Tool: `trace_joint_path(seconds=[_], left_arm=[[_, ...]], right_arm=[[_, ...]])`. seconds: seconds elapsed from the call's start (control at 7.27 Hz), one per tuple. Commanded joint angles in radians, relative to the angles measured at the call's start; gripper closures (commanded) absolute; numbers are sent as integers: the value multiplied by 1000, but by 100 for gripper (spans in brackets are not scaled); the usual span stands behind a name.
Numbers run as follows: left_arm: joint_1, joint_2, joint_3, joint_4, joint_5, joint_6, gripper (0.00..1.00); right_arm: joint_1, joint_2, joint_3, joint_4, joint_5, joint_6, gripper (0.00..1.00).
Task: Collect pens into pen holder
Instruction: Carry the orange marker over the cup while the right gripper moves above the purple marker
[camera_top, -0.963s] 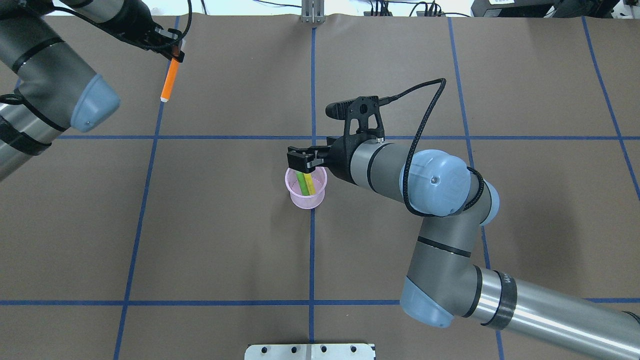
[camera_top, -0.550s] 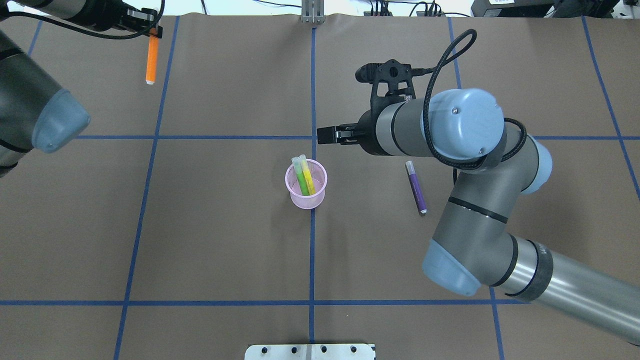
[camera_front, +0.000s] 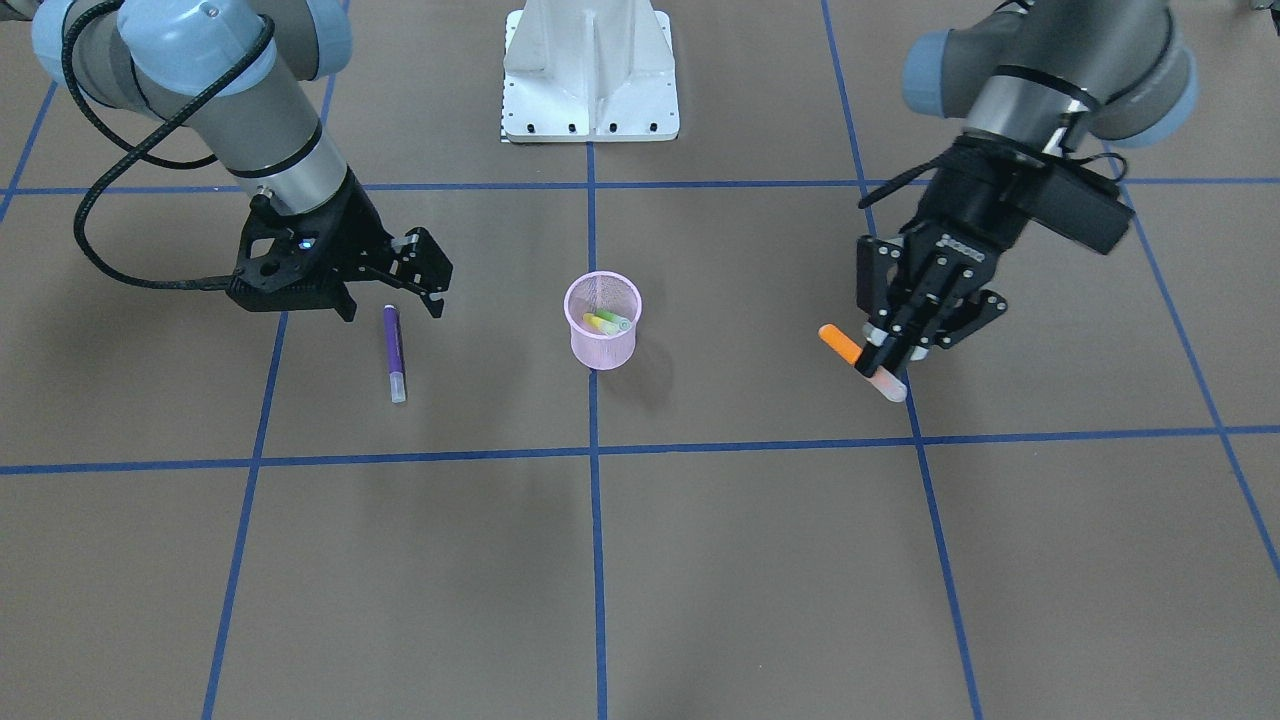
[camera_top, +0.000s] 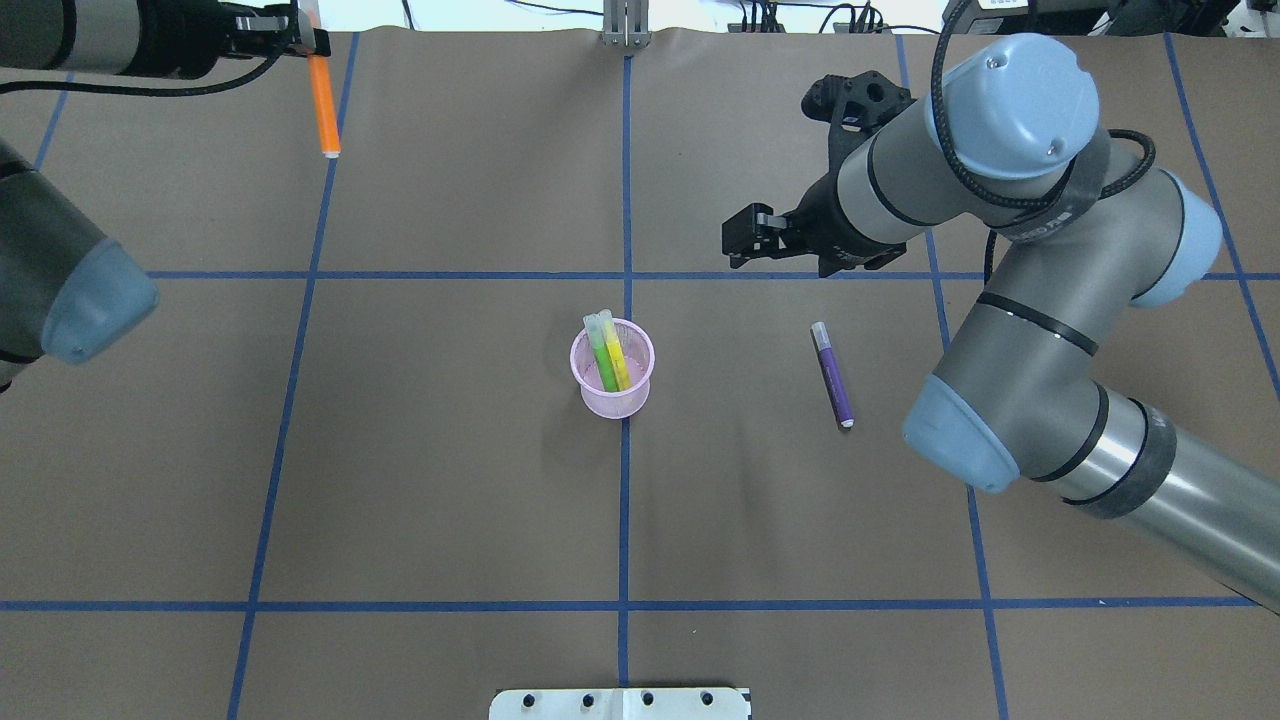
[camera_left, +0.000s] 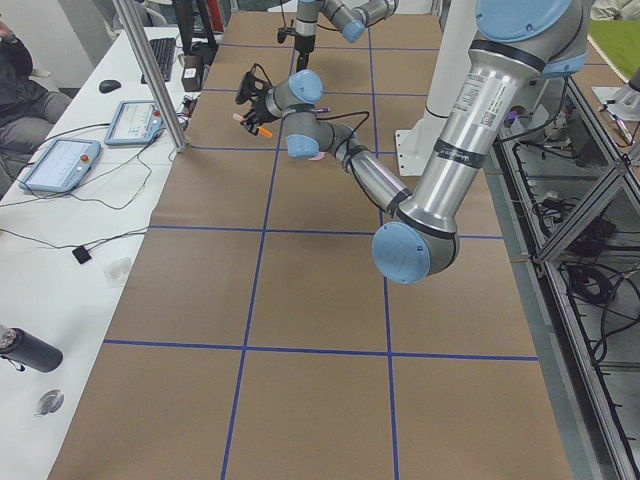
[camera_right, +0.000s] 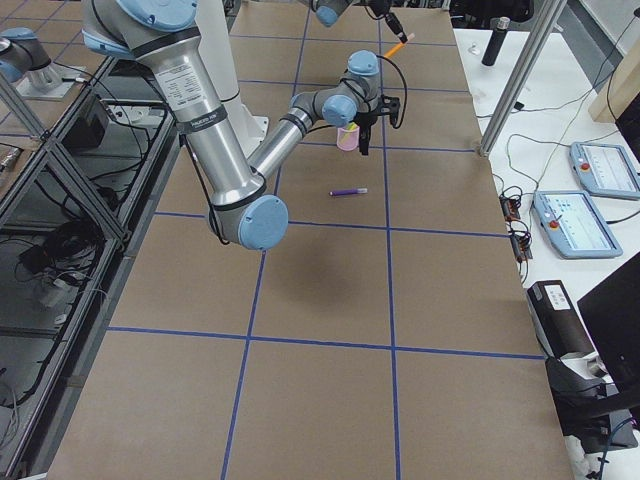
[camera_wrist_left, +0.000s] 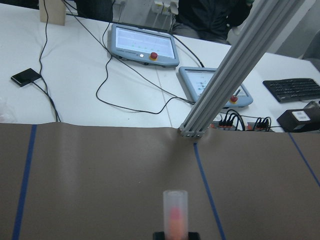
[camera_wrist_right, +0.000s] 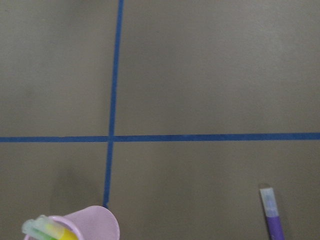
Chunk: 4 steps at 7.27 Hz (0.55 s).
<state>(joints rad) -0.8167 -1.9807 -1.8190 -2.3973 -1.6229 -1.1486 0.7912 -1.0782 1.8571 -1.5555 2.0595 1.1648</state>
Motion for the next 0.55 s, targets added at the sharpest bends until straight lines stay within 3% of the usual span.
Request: trace_joint_path(seconds=[0.0,0.14,0.41], left_arm=[[225,-7,7,-111,283,-68,100],[307,-30,21,-111,352,-66,100],[332,-75,67,-112,371,-68,100]], right_arm=[[17,-34,-30,-48,34,0,0],[4,-35,-57,-44,33,-11,0],[-39,-22,-139,28,18,-64,1]])
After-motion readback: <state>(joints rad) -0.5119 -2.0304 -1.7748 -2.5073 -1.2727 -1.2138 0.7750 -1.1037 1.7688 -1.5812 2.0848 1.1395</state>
